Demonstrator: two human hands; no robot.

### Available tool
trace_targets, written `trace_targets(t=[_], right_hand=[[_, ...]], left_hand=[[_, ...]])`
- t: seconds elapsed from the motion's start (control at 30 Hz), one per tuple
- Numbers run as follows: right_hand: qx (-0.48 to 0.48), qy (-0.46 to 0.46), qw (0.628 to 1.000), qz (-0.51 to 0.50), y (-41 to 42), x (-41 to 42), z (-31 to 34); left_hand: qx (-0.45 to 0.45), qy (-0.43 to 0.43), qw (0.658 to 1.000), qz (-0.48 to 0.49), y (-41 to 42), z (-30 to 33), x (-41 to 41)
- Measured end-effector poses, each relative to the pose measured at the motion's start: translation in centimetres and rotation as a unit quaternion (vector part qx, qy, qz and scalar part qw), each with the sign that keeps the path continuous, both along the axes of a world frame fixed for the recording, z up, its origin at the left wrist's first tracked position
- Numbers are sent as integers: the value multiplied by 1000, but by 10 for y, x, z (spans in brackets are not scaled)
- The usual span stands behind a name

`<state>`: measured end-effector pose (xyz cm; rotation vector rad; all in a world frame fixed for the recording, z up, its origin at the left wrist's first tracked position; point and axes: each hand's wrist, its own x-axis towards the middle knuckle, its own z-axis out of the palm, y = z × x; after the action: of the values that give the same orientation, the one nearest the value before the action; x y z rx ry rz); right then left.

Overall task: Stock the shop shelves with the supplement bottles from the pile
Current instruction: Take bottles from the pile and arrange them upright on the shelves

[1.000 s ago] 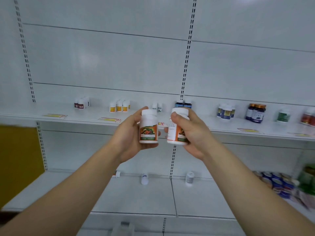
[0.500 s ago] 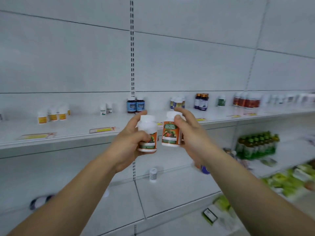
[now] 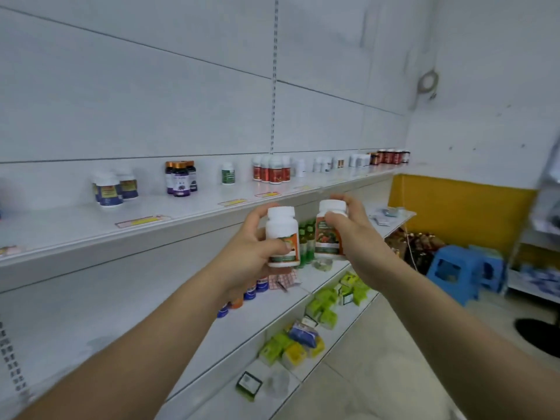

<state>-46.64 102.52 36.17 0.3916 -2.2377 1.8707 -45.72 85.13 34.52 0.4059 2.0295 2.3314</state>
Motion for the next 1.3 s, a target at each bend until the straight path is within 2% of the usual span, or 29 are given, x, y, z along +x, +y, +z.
trace_targets(t=[0.2,0.47,0.63,0.83,1.07,1.3], right_hand=[[9,-24,999,-37,102,-64,0],[15,-22,997,-70,176,-178,-4],[0,-20,997,-70,216,-291,-3],[-44,-67,992,-96,281,-434,16],[-49,-70,991,-102,379,-553,23],[5,-59,995,-74,496,-698,8]], left_hand=[[-2,-13,999,-38,106,6,-75],[-6,-1,998,-55,186,9,-192],[1,16,999,-42,222,5,-300],[32,2,997,-63,286,20,-438],[-46,13,998,-49,381,20,-570],[-69,31,997,17,493,6,-702]])
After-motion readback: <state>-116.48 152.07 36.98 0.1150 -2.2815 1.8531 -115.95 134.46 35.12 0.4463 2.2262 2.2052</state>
